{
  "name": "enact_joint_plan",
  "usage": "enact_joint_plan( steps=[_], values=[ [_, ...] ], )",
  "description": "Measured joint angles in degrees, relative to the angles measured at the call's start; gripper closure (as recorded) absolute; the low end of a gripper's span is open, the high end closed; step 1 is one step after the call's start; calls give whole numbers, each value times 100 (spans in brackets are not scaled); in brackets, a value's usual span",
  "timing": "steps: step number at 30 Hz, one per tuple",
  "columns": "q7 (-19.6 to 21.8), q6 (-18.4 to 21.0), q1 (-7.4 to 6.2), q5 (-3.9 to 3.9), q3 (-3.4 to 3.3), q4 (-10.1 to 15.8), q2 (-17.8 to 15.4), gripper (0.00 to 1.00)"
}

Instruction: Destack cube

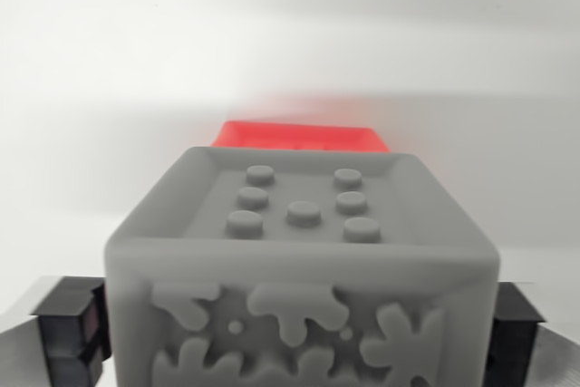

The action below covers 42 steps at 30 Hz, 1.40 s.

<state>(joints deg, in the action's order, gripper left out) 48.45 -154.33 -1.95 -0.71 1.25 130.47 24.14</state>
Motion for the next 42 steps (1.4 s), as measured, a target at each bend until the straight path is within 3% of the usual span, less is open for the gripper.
enact_joint_plan(
  steps=[31,42],
  values=[
    [0,12,0,0,-2,1,-13,100],
    [0,150,0,0,-2,19,-188,100]
  ],
)
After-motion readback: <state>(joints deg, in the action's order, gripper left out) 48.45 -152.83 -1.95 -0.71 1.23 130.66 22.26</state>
